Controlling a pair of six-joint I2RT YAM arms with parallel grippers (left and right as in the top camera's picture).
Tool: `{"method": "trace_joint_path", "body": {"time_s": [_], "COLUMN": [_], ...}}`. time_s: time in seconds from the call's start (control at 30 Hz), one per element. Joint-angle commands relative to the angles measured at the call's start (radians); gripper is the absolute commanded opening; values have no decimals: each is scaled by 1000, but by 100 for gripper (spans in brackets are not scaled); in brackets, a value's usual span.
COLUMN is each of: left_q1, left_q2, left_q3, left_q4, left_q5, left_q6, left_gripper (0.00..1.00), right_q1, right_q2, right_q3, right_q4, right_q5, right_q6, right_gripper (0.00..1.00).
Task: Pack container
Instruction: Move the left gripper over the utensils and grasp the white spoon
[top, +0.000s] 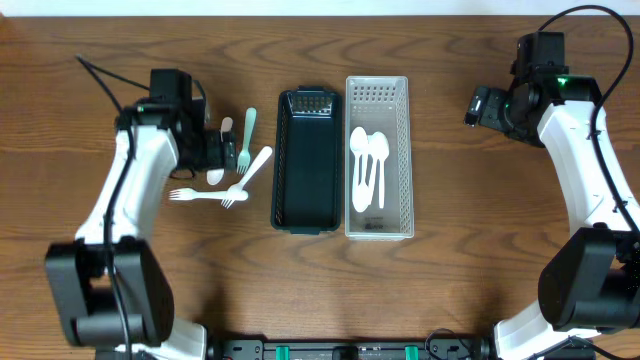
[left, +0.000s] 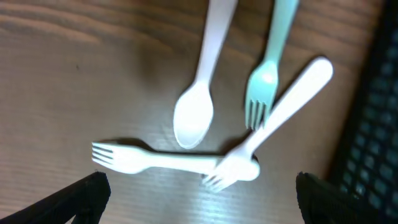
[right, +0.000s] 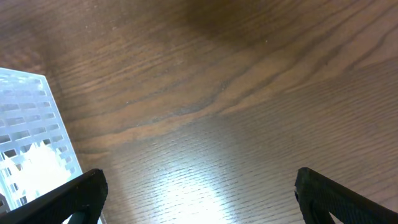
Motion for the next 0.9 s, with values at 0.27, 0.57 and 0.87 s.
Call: {"method": "trace_joint_path", "body": {"time_s": [0.27,0.57,0.87], "left_q1": [21,21,21], "left_q2": [-57,-56,-53], "left_q3": [111,111,111], "left_q4": [-10,-36,-34], "left_q5": [-38,-39,-7], "left_q6": [49,50,242], "left_gripper": [98,98,98], "right_q1": [-5,-5,-5], "right_q2": [-10,-10,-10], "right_q3": [16,16,16], "right_q4": [-1,-1,-1], "right_q5": [-1,-1,-1], "right_q6": [-2,-2,-2], "right_gripper": [99,99,99]}}
